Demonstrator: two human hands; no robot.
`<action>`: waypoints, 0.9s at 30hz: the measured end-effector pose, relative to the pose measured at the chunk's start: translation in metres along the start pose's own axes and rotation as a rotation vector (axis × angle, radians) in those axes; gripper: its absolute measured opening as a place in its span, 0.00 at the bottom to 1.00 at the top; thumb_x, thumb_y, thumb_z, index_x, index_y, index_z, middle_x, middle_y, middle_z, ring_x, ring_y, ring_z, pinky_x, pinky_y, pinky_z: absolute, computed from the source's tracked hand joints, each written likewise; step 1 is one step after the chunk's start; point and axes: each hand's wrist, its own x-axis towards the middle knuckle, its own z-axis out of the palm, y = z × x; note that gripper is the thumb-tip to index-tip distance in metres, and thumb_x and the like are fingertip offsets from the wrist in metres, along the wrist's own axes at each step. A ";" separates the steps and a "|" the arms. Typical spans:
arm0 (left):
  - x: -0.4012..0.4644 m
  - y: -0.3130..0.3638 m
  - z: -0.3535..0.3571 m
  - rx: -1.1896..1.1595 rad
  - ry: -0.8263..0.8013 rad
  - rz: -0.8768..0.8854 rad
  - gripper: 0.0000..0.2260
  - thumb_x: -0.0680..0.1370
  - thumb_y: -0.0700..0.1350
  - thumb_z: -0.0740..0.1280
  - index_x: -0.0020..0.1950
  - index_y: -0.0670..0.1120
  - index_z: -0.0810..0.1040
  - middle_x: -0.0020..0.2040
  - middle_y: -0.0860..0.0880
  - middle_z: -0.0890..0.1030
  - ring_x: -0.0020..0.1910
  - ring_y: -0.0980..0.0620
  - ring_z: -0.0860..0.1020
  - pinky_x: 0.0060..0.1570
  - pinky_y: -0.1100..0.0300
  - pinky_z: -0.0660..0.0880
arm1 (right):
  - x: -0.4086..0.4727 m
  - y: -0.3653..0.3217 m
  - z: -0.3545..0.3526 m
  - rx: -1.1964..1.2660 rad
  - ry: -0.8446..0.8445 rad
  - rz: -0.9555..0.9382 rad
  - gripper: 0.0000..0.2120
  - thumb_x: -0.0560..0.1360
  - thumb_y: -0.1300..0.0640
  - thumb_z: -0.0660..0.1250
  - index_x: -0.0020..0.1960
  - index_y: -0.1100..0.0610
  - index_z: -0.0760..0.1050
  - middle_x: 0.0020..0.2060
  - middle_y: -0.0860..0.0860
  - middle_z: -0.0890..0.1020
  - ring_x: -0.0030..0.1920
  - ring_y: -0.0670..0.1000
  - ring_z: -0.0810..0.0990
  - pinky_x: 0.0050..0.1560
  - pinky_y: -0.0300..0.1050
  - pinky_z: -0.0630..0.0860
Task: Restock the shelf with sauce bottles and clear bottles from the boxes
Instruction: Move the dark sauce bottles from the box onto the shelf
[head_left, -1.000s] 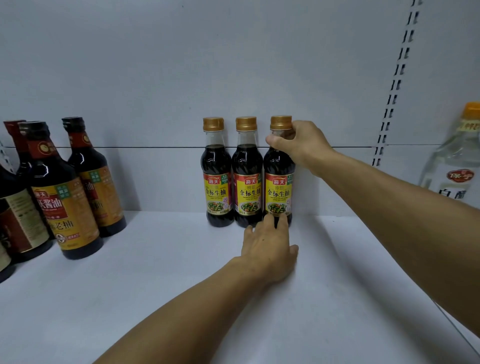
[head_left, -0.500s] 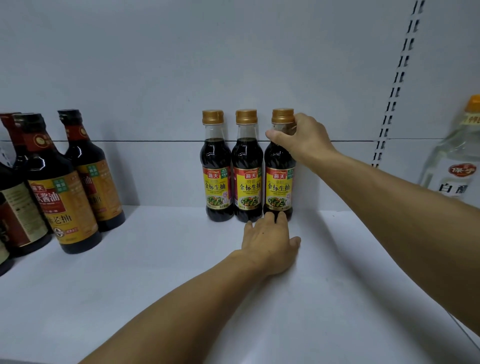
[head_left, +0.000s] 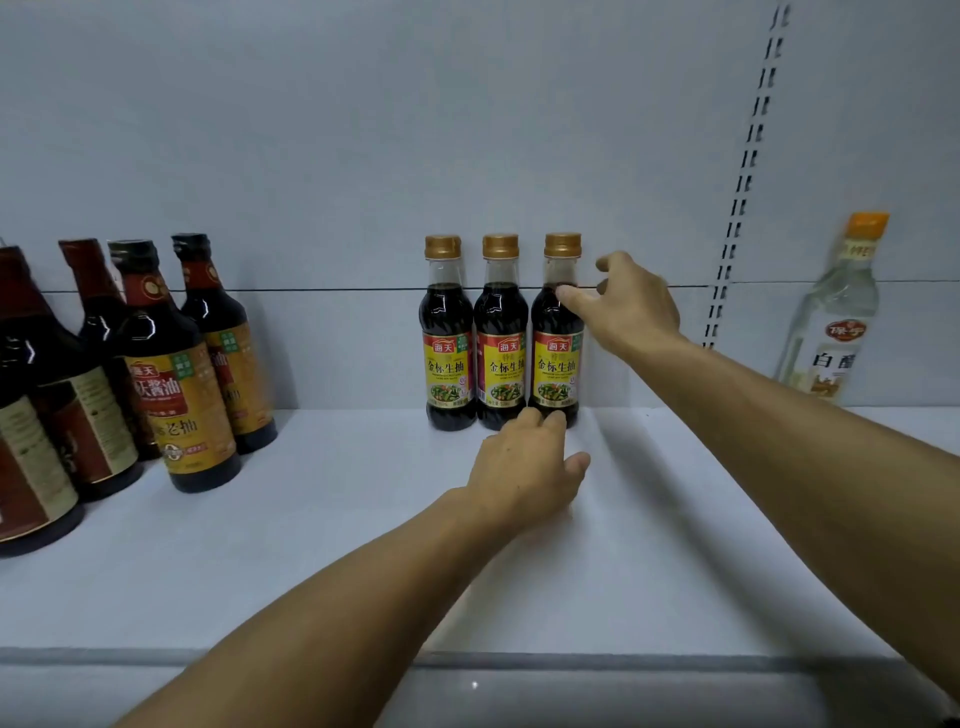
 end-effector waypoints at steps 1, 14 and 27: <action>-0.008 0.001 -0.004 -0.002 0.005 0.011 0.24 0.82 0.54 0.58 0.74 0.44 0.64 0.70 0.44 0.68 0.68 0.44 0.69 0.66 0.49 0.68 | -0.008 -0.003 -0.004 -0.015 0.008 -0.001 0.31 0.75 0.38 0.66 0.70 0.55 0.67 0.62 0.54 0.78 0.63 0.58 0.74 0.58 0.57 0.75; -0.139 -0.018 -0.045 -0.034 0.113 0.159 0.20 0.81 0.55 0.58 0.67 0.44 0.72 0.67 0.45 0.74 0.67 0.46 0.70 0.64 0.50 0.68 | -0.167 -0.081 -0.041 -0.082 0.035 -0.184 0.19 0.76 0.40 0.66 0.59 0.53 0.76 0.54 0.50 0.81 0.58 0.55 0.76 0.55 0.55 0.76; -0.269 -0.056 -0.035 -0.171 0.225 0.463 0.23 0.79 0.43 0.61 0.74 0.47 0.67 0.73 0.49 0.69 0.73 0.51 0.63 0.71 0.54 0.64 | -0.318 -0.110 -0.033 0.076 -0.142 -0.286 0.14 0.78 0.46 0.64 0.60 0.50 0.78 0.54 0.43 0.80 0.57 0.46 0.74 0.56 0.51 0.75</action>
